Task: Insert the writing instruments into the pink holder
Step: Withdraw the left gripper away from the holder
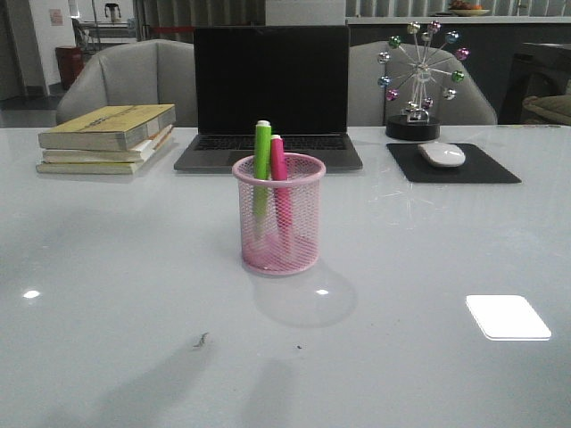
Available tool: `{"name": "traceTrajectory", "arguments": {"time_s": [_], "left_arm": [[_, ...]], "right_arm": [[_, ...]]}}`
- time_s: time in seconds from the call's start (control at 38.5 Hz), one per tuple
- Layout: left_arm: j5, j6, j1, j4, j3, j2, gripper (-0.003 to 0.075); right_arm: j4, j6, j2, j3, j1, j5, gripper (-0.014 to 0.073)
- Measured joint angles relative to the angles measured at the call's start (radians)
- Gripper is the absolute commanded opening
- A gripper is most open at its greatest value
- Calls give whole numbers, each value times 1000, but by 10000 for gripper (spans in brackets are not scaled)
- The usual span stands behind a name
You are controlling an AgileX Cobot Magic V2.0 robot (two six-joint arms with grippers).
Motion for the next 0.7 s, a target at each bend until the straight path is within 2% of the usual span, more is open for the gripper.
{"name": "traceTrajectory", "arguments": {"time_s": [0.16, 0.44, 0.7], "left_arm": [[96, 7, 102, 1, 0, -122, 456], [371, 12, 302, 2, 23, -335, 456], [455, 12, 462, 4, 185, -526, 456]], "right_arm": [[-2, 0, 0, 0, 0, 0, 444], [-6, 0, 0, 0, 0, 0, 444], [-7, 0, 0, 0, 0, 0, 444]]}}
